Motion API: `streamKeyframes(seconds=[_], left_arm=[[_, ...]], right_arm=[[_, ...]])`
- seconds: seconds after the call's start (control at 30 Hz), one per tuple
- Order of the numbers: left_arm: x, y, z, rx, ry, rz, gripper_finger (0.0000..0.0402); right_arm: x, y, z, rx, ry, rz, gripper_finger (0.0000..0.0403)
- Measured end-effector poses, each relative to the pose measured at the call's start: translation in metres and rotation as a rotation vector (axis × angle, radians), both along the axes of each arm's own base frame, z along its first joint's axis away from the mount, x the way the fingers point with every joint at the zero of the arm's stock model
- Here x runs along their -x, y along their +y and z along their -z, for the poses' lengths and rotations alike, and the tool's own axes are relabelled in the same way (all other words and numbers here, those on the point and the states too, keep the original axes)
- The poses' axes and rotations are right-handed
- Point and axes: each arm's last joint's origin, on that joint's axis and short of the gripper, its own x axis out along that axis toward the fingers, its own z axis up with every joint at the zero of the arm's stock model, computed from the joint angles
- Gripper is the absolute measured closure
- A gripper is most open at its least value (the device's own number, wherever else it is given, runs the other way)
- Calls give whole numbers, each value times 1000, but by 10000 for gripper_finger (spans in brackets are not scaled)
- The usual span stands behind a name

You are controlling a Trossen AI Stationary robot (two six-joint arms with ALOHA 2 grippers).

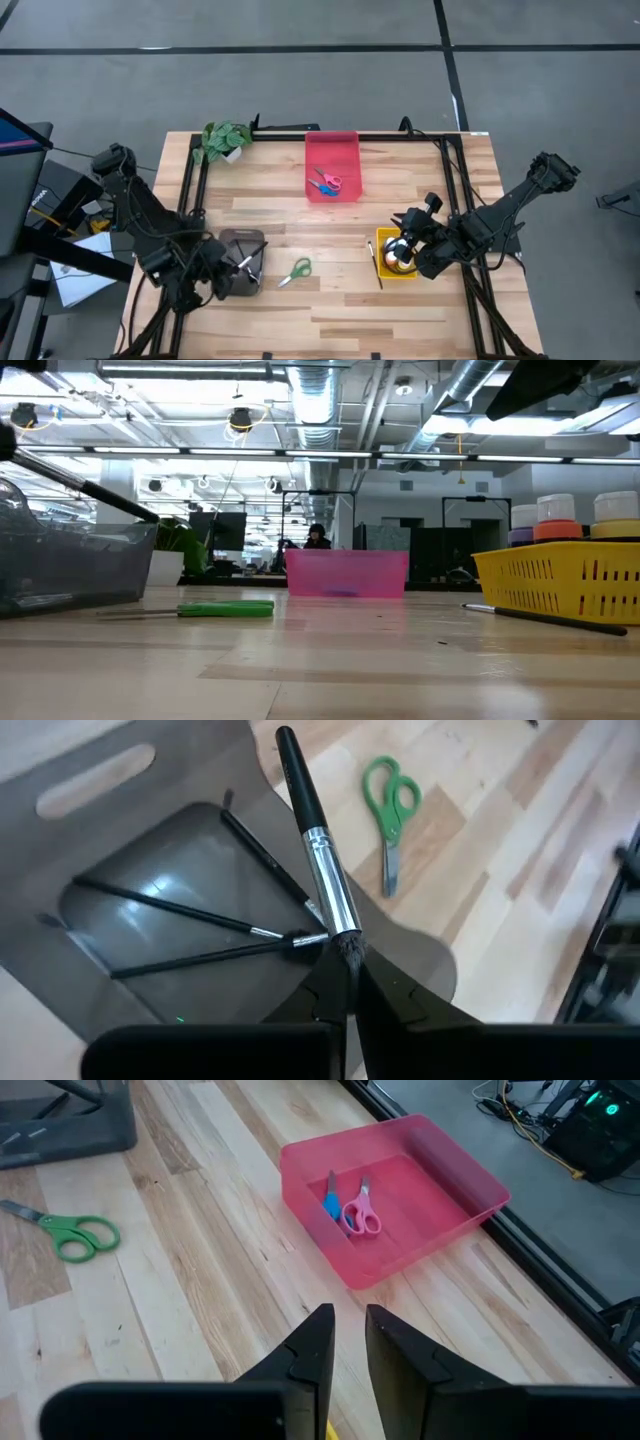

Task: Pick & Place Paint Supplies
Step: Put the top black makeup brush into the black bin

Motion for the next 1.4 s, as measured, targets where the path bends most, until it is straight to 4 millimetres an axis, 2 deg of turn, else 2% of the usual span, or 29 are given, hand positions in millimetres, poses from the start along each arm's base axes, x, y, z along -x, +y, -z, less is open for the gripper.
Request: streamKeyframes(seconds=[0.23, 0.4, 0.6, 0.73, 0.9, 1.13, 1.4], left_arm=[[15, 10, -7, -201, 29, 180, 401], [17, 13, -13, -414, 36, 447, 401], [17, 21, -20, -590, 42, 649, 400], [17, 27, -11, -694, 28, 812, 400], [15, 42, 7, -642, 24, 948, 399], [11, 57, 3, -502, -93, 1022, 400], [9, 62, -5, -480, -170, 1034, 400]], right_arm=[[-1, 1, 0, -7, -10, 0, 346], [-1, 1, -1, -11, -15, 0, 346], [-2, 1, -1, -13, -19, 0, 346], [-2, 1, -1, -13, -19, 0, 346], [-2, 1, -1, -17, -25, 0, 346], [-5, -2, -1, -24, -35, 18, 346], [-7, -6, -1, -25, -38, 42, 346]])
